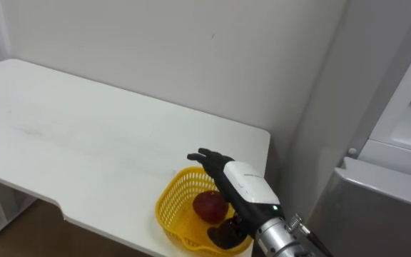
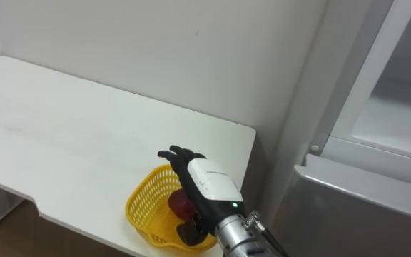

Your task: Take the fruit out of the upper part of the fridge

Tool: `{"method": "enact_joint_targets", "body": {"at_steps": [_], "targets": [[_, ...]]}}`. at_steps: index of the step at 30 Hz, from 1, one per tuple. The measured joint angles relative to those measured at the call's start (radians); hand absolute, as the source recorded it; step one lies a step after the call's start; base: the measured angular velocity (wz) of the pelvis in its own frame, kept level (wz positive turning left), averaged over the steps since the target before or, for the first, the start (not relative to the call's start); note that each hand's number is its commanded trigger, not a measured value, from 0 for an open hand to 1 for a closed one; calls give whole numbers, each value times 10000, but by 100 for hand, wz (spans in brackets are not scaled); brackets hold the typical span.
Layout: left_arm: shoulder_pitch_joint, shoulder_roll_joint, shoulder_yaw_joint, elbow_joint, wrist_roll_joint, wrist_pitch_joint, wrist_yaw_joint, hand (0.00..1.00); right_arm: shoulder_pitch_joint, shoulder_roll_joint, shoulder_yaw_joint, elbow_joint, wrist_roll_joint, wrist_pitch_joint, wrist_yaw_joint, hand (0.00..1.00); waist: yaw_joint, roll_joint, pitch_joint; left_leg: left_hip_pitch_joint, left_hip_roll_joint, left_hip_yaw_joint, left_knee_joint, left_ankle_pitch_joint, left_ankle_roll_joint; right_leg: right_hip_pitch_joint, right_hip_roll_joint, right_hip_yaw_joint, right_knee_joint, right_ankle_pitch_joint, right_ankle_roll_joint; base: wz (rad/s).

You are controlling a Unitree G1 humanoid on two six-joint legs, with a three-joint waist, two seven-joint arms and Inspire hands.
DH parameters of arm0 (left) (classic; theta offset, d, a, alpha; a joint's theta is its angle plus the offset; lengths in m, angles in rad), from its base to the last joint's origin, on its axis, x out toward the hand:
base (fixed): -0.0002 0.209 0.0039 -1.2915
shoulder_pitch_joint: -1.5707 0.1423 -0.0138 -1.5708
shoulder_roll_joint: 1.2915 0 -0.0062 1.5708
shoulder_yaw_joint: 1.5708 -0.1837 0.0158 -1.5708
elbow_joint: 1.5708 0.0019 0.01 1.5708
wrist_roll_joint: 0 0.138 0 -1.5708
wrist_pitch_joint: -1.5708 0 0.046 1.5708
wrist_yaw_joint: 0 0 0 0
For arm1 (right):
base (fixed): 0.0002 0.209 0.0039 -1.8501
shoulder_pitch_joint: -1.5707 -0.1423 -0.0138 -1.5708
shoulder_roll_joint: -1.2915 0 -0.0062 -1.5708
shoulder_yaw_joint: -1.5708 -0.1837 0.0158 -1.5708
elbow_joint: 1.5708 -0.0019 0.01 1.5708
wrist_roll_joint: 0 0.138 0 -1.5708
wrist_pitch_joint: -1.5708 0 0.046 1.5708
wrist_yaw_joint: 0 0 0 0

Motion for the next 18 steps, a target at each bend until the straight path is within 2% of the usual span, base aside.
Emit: {"method": "enact_joint_targets", "body": {"at_steps": [10, 18], "targets": [[-17, 1, -1, 0, -5, 12, 1, 0, -2, 0, 1, 0, 0, 7, 0, 0, 8, -12, -9, -2, -2, -18, 3, 0, 0, 1, 1, 6, 1, 0, 0, 0], [-22, -4, 0, -8, 18, 7, 46, 0, -5, 0, -23, -9, -129, 5, -4, 0, -25, 31, 20, -39, -7, -12, 16, -1, 0, 11, -2, -5, 3, 0, 0, 0]]}}
